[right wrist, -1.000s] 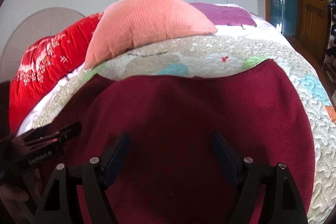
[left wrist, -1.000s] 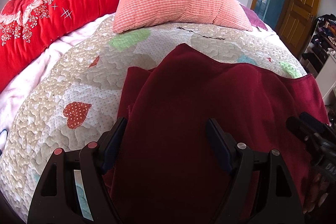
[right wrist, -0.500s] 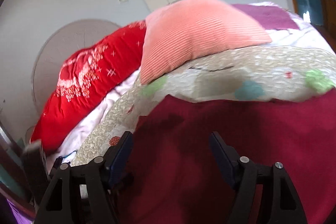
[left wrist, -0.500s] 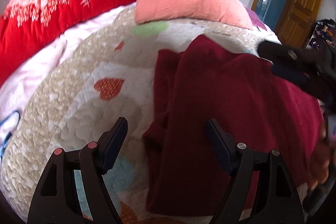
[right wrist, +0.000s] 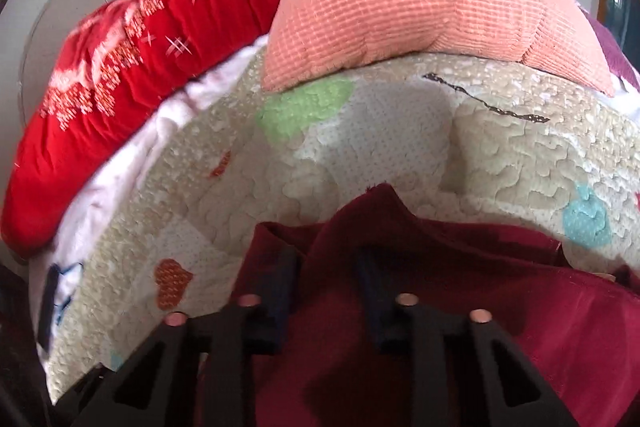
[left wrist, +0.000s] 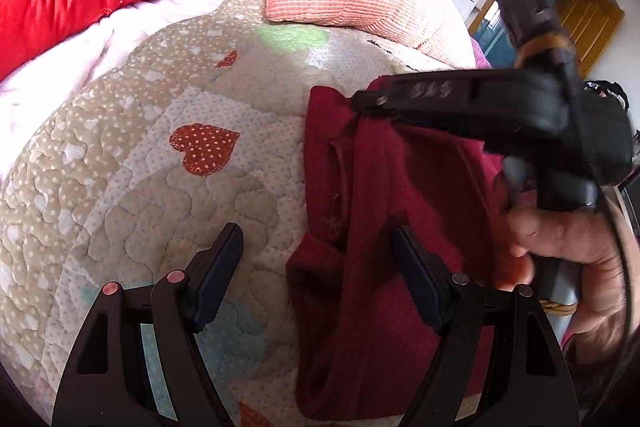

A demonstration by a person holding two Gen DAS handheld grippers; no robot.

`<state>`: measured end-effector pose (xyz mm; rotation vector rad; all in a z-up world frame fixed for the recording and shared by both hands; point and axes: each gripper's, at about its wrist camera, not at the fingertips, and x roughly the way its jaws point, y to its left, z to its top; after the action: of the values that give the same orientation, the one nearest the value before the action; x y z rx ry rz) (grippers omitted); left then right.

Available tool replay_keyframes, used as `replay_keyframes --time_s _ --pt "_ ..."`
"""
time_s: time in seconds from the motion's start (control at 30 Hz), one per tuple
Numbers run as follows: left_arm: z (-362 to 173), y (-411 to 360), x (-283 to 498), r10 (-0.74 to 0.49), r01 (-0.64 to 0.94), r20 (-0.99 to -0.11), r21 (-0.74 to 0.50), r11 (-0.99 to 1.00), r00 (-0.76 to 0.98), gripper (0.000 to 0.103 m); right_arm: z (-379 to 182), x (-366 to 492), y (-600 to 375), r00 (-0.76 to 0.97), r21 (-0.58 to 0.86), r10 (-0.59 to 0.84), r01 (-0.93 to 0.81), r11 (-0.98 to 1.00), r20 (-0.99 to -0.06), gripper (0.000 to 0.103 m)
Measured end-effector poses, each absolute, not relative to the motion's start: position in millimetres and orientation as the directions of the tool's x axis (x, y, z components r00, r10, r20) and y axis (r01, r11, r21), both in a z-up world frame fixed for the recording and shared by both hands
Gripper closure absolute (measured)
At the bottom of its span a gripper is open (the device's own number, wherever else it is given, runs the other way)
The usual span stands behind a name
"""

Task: Fold small clothes

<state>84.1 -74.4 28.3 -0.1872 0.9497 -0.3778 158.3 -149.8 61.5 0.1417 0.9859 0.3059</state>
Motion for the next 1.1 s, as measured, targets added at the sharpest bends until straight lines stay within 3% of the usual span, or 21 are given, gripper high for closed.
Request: replay_keyframes --time_s 0.27,0.43,0.6,0.8,0.9,1.0,1.03,1.1 --pt "25.6 -76.2 84.3 -0.383 0.236 -0.756 -0.303 0.923 0.531 0.024 57.6 159.4 -138.1 0.514 0.266 0.338 -0.21 0.941 -0.789 0.098" --pt "24.7 -75.7 83.9 -0.384 0.235 -0.756 -0.304 0.923 0.53 0.024 73.6 138.7 -160.1 0.519 0.413 0.438 -0.17 0.895 -0.734 0.091" --pt "24.2 -75.1 84.6 -0.386 0.233 -0.756 -0.308 0.923 0.529 0.023 88.5 115.4 -162.8 0.566 0.345 0.384 -0.181 0.921 -0.73 0.08" --pt "24.6 -74.7 84.9 -0.39 0.235 -0.757 -0.311 0.921 0.525 0.023 50.0 142.4 -146.9 0.492 0.24 0.261 -0.107 0.965 -0.831 0.08" --pt "24.0 -72.7 86.5 -0.402 0.238 -0.756 -0.325 0.915 0.517 0.023 55.3 145.5 -134.1 0.506 0.163 0.215 -0.145 0.976 -0.835 0.08" --pt "23.4 -69.2 88.4 -0.422 0.236 -0.752 -0.35 0.906 0.506 0.023 67.0 143.9 -140.9 0.496 0.187 0.242 -0.159 0.97 -0.834 0.079" --pt "23.1 -67.3 89.3 -0.434 0.233 -0.748 -0.366 0.901 0.502 0.022 69.9 142.1 -145.3 0.495 0.211 0.261 -0.155 0.965 -0.829 0.076" --pt "23.1 -61.2 91.2 -0.461 0.225 -0.737 -0.404 0.887 0.494 0.022 75.0 137.6 -154.3 0.5 0.261 0.293 -0.135 0.956 -0.815 0.046"
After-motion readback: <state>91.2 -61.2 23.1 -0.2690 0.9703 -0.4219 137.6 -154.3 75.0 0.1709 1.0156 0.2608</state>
